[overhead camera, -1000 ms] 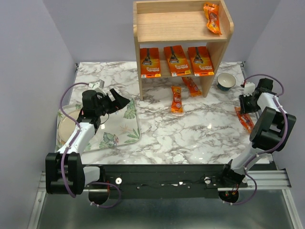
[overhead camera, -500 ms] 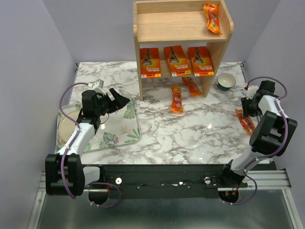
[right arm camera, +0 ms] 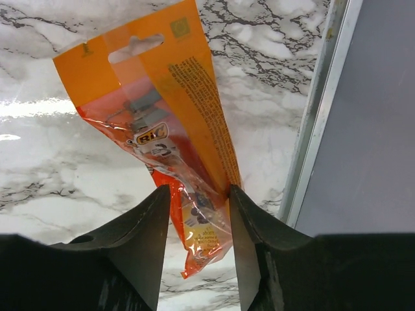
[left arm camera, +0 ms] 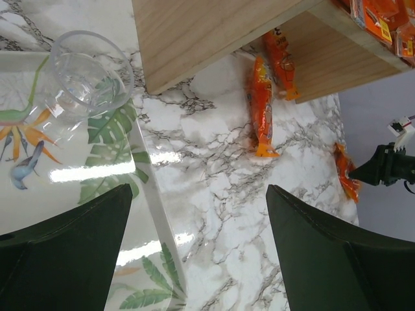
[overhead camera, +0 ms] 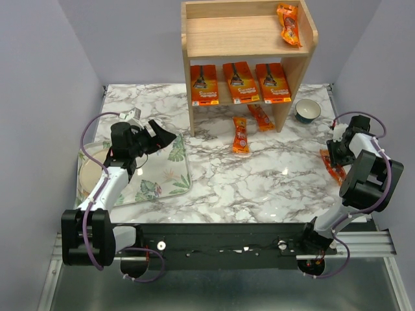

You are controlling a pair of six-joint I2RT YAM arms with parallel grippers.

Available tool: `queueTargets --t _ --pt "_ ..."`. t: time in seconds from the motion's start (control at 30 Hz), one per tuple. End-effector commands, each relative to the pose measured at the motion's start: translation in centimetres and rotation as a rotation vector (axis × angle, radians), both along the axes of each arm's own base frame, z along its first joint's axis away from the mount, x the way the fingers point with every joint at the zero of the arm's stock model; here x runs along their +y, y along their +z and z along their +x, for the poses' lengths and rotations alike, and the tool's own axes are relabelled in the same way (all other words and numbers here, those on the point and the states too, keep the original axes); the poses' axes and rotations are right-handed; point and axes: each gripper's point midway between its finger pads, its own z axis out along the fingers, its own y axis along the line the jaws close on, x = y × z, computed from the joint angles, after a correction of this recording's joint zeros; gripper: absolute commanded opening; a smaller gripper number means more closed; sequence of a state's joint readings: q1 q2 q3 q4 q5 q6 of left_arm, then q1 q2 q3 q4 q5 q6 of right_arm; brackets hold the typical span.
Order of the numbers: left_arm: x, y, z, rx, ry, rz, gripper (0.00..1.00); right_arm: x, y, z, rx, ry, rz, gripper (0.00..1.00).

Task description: Place and organize the shaving razors onto the shelf

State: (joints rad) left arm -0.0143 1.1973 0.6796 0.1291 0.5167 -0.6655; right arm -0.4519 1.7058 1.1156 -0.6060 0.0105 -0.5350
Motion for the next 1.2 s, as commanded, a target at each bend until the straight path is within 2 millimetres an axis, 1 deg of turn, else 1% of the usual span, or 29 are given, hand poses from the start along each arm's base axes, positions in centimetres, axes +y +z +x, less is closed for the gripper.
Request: queueTargets --t 0.0,0.03,0.07,0.13,0.17,0.27,0.3,0.37,0.4,0.43,0.47,0.5,0.53,0.6,0.63,0.67,0.73,0.77,0.8,0.83,0.87,0.93,0.97,1.0,1.03,1.07,1.1,1.13,1.17 --pt "-0.1 2.0 0.8 -0.045 -0.029 0.017 0.93 0.8 -1.5 -2.2 0.073 -0.002 0.040 0.42" --pt "-0.1 1.9 1.0 -0.043 -0.034 0.019 0.93 1.4 -1.6 -2.2 0.067 0.009 0.067 0.38" --pt "-0.2 2.1 1.1 -0.046 -0.037 0.018 0.93 1.9 -1.4 -2.5 0.072 0.019 0.087 0.29" --pt "-0.2 2.2 1.5 -0.050 -0.039 0.022 0.93 3.1 -1.3 -2.8 0.063 0.010 0.142 0.24" --pt "-0.2 2.3 1.6 -0.053 -0.036 0.023 0.93 3.8 -1.2 -3.2 0.071 0.004 0.175 0.19" --pt "-0.2 2.2 1.7 -0.048 -0.039 0.023 0.93 6.2 0.0 -3.5 0.038 -0.014 0.273 0.13" --pt "-0.4 2.3 1.7 -0.049 -0.044 0.023 0.93 7.2 1.2 -3.2 0.004 -0.003 0.295 0.13" --pt "-0.6 2.3 1.5 -0.050 -0.058 0.022 0.93 10.0 2.6 -3.3 -0.039 0.034 0.373 0.12" --pt "-0.8 2.2 1.4 -0.051 -0.068 0.019 0.93 12.0 3.3 -3.1 -0.055 0.090 0.404 0.12" --pt "-1.1 2.2 1.2 -0.054 -0.079 0.015 0.93 14.6 5.4 -2.7 -0.129 0.160 0.492 0.12" --pt "-1.3 2.4 1.2 -0.067 -0.089 0.011 0.93 16.4 6.4 -2.9 -0.148 0.203 0.545 0.12" --pt "-1.6 2.1 1.0 -0.063 -0.101 0.006 0.93 18.9 7.6 -2.9 -0.171 0.276 0.599 0.12" --pt "-2.1 2.1 0.7 -0.065 -0.120 0.004 0.93 22.0 9.8 -3.0 -0.227 0.355 0.732 0.12" --pt "-2.5 1.5 0.3 -0.058 -0.137 0.006 0.93 25.7 11.8 -3.6 -0.242 0.452 0.859 0.13" --pt "-2.9 1.2 0.0 -0.051 -0.152 0.010 0.93 27.5 12.7 -4.0 -0.228 0.439 0.968 0.13" --pt "-3.1 1.0 -0.2 -0.045 -0.162 0.014 0.93 28.4 13.0 -3.7 -0.226 0.444 1.020 0.14" --pt "-3.8 0.3 -0.8 -0.029 -0.201 0.018 0.93 31.0 13.1 -4.7 -0.132 0.419 1.180 0.15" --pt "-4.9 0.2 -1.5 -0.029 -0.244 0.019 0.93 31.8 12.5 -4.6 -0.100 0.418 1.221 0.15" --pt "-5.6 0.0 -1.9 -0.028 -0.279 0.024 0.93 33.0 12.4 -5.0 -0.071 0.442 1.258 0.15" --pt "-6.5 -0.3 -2.5 -0.037 -0.330 0.039 0.92 33.9 12.8 -5.5 -0.033 0.415 1.328 0.16" --pt "-8.3 -0.5 -3.7 -0.038 -0.396 0.046 0.92 34.3 11.9 -5.8 -0.035 0.425 1.346 0.17" --pt "-10.6 -1.6 -5.3 -0.019 -0.483 0.054 0.92 35.9 11.7 -7.3 0.057 0.410 1.433 0.20" --pt "-11.5 -2.1 -6.0 -0.013 -0.516 0.059 0.92 36.2 10.8 -7.8 0.081 0.406 1.451 0.20" --pt "-13.4 -2.6 -7.4 -0.012 -0.575 0.057 0.92 36.7 10.0 -8.3 0.127 0.393 1.463 0.20" --pt "-14.1 -3.5 -7.8 0.011 -0.590 0.054 0.91 36.9 9.5 -8.6 0.159 0.376 1.472 0.20" --pt "-15.0 -3.8 -8.3 0.027 -0.600 0.043 0.91 36.9 8.8 -9.0 0.198 0.349 1.479 0.20" --pt "-15.6 -3.8 -8.0 0.015 -0.594 0.044 0.91 36.8 8.0 -9.2 0.229 0.323 1.478 0.20" --pt "-16.9 -4.5 -8.9 0.028 -0.629 0.048 0.91 36.8 6.8 -9.4 0.268 0.292 1.477 0.20" --pt "-17.5 -4.8 -8.9 0.028 -0.633 0.052 0.91 36.8 6.2 -9.6 0.287 0.275 1.479 0.19"
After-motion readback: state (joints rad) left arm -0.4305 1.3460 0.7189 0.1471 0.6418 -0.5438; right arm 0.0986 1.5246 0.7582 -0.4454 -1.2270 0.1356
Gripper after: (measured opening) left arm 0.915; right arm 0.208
